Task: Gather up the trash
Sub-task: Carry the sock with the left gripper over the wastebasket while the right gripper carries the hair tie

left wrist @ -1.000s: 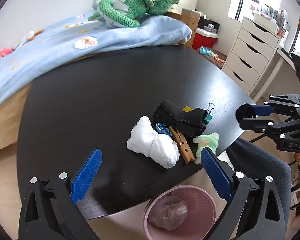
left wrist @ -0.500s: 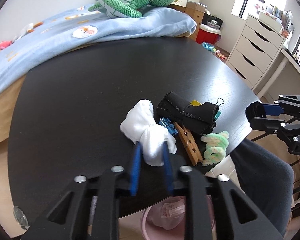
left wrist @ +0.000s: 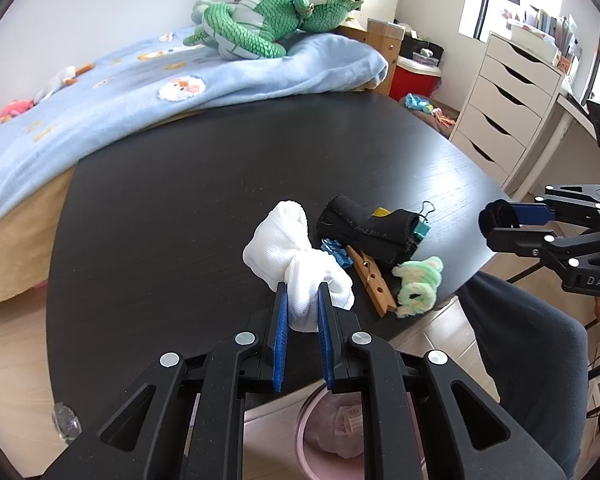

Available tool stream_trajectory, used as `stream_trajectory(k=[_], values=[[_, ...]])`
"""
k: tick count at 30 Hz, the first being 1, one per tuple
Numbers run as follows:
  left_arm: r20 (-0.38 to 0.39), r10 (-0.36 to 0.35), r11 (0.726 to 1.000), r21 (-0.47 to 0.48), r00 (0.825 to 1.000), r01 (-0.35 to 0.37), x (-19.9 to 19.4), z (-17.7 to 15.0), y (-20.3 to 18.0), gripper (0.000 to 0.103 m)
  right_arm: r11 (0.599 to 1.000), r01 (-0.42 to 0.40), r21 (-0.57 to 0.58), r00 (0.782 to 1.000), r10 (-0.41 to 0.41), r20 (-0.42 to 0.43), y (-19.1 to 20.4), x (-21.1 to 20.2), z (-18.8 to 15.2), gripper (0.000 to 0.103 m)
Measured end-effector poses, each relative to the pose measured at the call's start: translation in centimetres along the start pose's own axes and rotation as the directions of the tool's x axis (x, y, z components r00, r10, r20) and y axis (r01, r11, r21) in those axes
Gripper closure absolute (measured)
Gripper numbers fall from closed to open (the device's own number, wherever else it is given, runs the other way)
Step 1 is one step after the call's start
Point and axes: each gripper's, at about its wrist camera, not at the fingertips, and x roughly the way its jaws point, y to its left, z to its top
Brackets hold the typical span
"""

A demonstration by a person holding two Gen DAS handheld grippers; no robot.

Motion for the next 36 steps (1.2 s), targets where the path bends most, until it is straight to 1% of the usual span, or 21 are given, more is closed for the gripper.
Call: stream_trajectory(k=[9, 20, 26, 36], values=[[0.042, -0.012, 1.000, 0.023, 0.999, 0.011, -3.5, -1.2, -1.1, 0.089, 1.000, -0.011, -0.002, 0.999, 0.011, 0.031, 1.3, -1.6, -1.0, 0.071], [0.066, -0.020, 0.999, 0.037, 0.998, 0.018, -5.9, -3.8, -2.4, 0.089, 0.998, -0.039, -0.039, 0.997, 0.042, 0.069, 4.4, -4.1, -2.9, 0.071], [0.056, -0.029, 0.999, 0.040, 0.998, 0.027, -6.5, -5.6, -3.0, 0.089, 0.996, -0.069, -0.061, 0.996, 0.072, 0.054, 6.2, -4.3, -4.3, 0.071], [0.057, -0.043, 0.999, 0.022, 0.997, 0.042, -7.7, -7.7, -3.2, 0.089, 0.988, -0.128, -0.086, 0.992, 0.129, 0.007, 8.7, -3.2, -6.3, 0.071]])
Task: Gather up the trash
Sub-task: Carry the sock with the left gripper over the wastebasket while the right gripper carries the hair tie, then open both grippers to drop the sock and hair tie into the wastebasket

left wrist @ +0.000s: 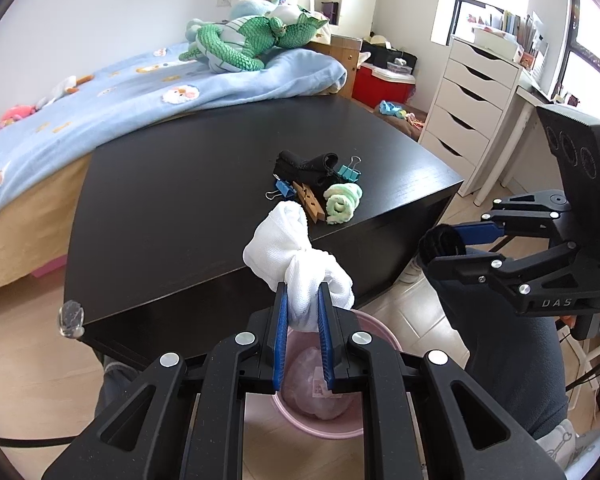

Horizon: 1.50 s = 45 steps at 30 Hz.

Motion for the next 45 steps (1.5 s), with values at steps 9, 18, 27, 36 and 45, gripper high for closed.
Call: stream_trajectory(k=[9, 18, 27, 36, 45], values=[[0.016, -0.008, 1.000, 0.001, 1.000, 0.008, -1.0, 0.0, -0.1, 0.089, 0.999, -0.030, -0.022, 1.000, 0.030, -0.003, 0.8, 0.2, 0.1, 0.069], [0.016, -0.018, 1.000, 0.011, 1.000, 0.018, -1.4, -0.3, -0.5, 0.089, 1.000, -0.011, 0.008, 1.000, 0.011, 0.013, 0.4, -0.3, -0.3, 0.018], [0.006, -0.041, 0.999, 0.023, 0.999, 0.041, -1.3, -0.3, -1.3, 0.089, 0.999, 0.018, 0.045, 0.999, -0.019, 0.033, -0.3, -1.1, -0.3, 0.007], [-0.010, -0.063, 0.997, 0.046, 0.998, 0.063, -0.9, -0.7, -2.3, 0.089, 0.994, 0.060, 0.093, 0.996, -0.066, 0.067, -1.4, -2.5, -0.6, 0.006], [-0.037, -0.092, 0.993, 0.067, 0.995, 0.094, -0.1, -1.1, -3.9, 0.089, 0.987, 0.096, 0.129, 0.992, -0.105, 0.069, -2.6, -3.5, -1.5, 0.006]])
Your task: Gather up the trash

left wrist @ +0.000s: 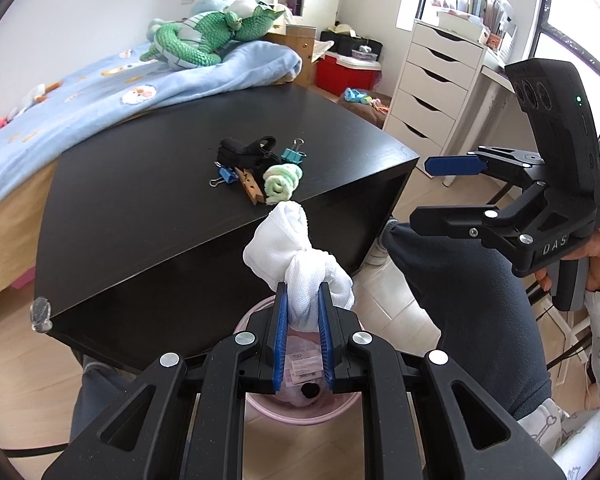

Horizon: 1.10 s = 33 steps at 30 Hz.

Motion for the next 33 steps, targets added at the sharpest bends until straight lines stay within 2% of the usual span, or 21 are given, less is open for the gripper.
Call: stream_trajectory(k=[5, 8, 9, 10, 11, 12, 13, 15, 17, 24, 28, 33], values=[[-0.007, -0.009, 1.000, 0.009, 1.000, 0.009, 0.3, 0.1, -0.5, 0.087, 1.000, 0.006, 0.010, 1.000, -0.006, 0.009, -0.5, -0.3, 0.1, 0.006], [-0.011, -0.025, 1.000, 0.009, 1.000, 0.026, 0.6, 0.2, -0.6, 0.079, 1.000, 0.005, 0.013, 1.000, -0.005, 0.012, -0.6, -0.4, 0.1, 0.006], [-0.012, -0.029, 1.000, 0.009, 1.000, 0.029, 0.6, 0.2, -0.5, 0.068, 1.000, 0.004, 0.013, 1.000, -0.004, 0.013, -0.6, -0.4, 0.1, 0.006], [-0.011, -0.029, 1.000, 0.006, 1.000, 0.029, 0.7, 0.2, -0.5, 0.047, 1.000, 0.002, 0.012, 1.000, -0.002, 0.014, -0.6, -0.4, 0.1, 0.006], [-0.003, -0.030, 1.000, -0.002, 1.000, 0.030, 0.7, 0.2, -0.4, 0.037, 1.000, -0.001, 0.012, 1.000, 0.001, 0.014, -0.6, -0.4, 0.1, 0.006], [0.008, -0.031, 0.999, -0.013, 0.999, 0.031, 0.7, 0.2, -0.2, 0.019, 1.000, -0.002, 0.012, 1.000, 0.002, 0.014, -0.6, -0.4, 0.1, 0.006], [0.017, -0.028, 0.999, -0.020, 0.999, 0.028, 0.5, 0.2, -0.2, 0.014, 1.000, -0.002, 0.011, 1.000, 0.002, 0.014, -0.5, -0.5, 0.1, 0.006], [0.021, -0.019, 0.999, -0.026, 1.000, 0.019, 0.5, 0.2, -0.1, 0.013, 1.000, -0.003, 0.011, 1.000, 0.003, 0.013, -0.5, -0.4, 0.1, 0.006], [0.020, -0.005, 0.999, -0.032, 1.000, 0.005, 0.5, 0.1, 0.0, 0.008, 1.000, -0.004, 0.010, 1.000, 0.004, 0.013, -0.4, -0.4, 0.0, 0.006], [0.003, 0.078, 0.993, -0.088, 0.997, -0.078, 0.7, 0.0, 1.3, 0.007, 1.000, -0.010, 0.021, 1.000, 0.010, 0.017, -0.4, -0.4, 0.0, 0.005], [-0.019, 0.078, 0.987, -0.140, 0.997, -0.079, 0.9, -0.1, 2.6, 0.007, 1.000, -0.003, 0.028, 1.000, 0.003, 0.027, -0.4, -0.4, 0.2, 0.005], [-0.007, 0.093, 0.987, -0.131, 0.996, -0.093, 0.9, 0.1, 3.1, 0.007, 0.999, 0.010, 0.035, 0.999, -0.011, 0.031, -0.4, -0.1, 0.7, 0.003]])
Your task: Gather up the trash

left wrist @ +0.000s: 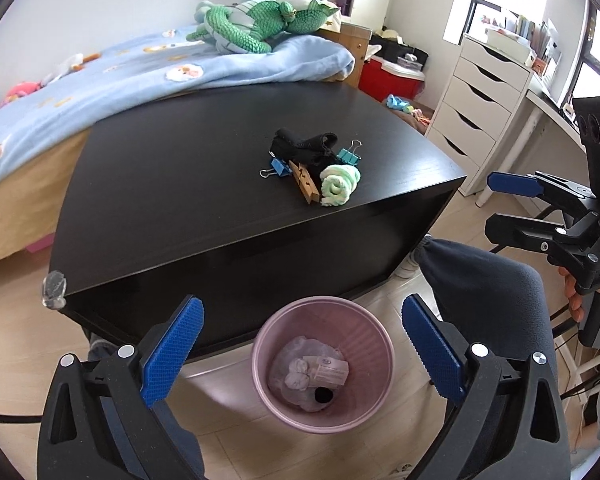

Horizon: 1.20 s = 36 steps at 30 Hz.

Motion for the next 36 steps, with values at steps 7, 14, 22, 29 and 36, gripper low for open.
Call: stream_trajectory(k=[7, 14, 22, 29, 36], values=[[0.027, 0.009, 1.000, -0.006, 1.000, -0.009, 0.1, 0.8, 0.8, 0.007, 1.000, 0.008, 0.006, 1.000, -0.008, -0.018, -0.3, 1.4, 1.5, 0.003], [0.061, 0.021, 1.000, -0.011, 0.998, -0.020, -0.2, 1.9, 1.7, 0.007, 0.999, 0.018, -0.034, 0.998, -0.020, -0.060, -0.4, 3.6, 3.5, 0.003], [0.068, 0.039, 0.999, -0.030, 0.997, -0.037, 0.2, 2.7, 2.8, 0.007, 0.989, 0.012, -0.149, 0.994, -0.027, -0.102, 0.5, 6.9, 4.9, 0.003], [0.068, 0.027, 0.999, -0.034, 0.997, -0.025, 0.5, 2.9, 3.0, 0.007, 0.988, -0.003, -0.157, 0.989, -0.020, -0.146, 0.1, 9.3, 5.7, 0.003], [0.066, -0.008, 0.999, -0.045, 0.998, 0.011, 0.6, 2.8, 3.5, 0.007, 0.984, -0.010, -0.178, 0.985, -0.021, -0.172, 0.2, 11.2, 6.2, 0.003]])
